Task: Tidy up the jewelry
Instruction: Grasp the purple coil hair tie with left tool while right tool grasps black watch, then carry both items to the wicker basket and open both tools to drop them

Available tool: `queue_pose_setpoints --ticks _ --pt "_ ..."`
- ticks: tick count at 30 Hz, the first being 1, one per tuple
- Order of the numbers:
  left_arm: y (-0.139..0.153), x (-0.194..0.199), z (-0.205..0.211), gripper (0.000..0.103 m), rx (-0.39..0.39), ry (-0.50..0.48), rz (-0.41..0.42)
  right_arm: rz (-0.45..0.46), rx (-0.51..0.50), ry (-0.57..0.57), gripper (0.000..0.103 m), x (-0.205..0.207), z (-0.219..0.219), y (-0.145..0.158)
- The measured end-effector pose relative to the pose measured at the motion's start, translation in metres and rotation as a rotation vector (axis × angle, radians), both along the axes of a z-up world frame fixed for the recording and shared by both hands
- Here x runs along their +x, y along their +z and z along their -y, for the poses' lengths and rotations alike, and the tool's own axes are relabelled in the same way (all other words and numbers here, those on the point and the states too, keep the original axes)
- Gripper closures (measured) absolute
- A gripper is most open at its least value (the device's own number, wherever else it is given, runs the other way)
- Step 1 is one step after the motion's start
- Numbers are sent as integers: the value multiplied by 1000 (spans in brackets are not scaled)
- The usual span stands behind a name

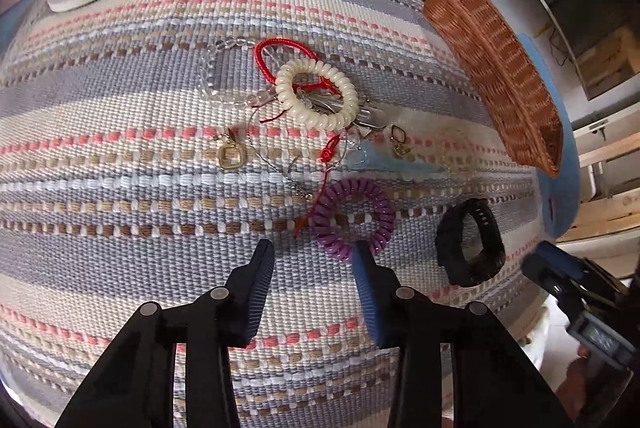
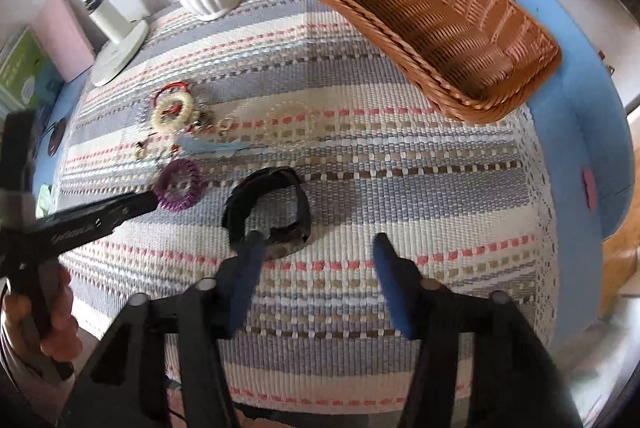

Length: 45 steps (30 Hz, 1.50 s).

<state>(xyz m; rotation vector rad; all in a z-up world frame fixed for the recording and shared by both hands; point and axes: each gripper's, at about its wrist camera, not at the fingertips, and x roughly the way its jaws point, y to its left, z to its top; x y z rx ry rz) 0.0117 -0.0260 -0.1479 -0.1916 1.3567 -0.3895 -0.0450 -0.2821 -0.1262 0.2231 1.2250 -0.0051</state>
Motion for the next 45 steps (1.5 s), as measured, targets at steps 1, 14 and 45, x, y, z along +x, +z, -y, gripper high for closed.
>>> queue_pose_setpoints --ticks 1,14,45 --pt "-2 1 1 62 -10 7 -6 4 12 -9 48 4 1 -2" --pt "-6 21 28 62 60 12 31 -88 -32 78 73 63 -17 -39" --pt "104 -5 76 93 -7 180 109 52 176 206 96 56 94 50"
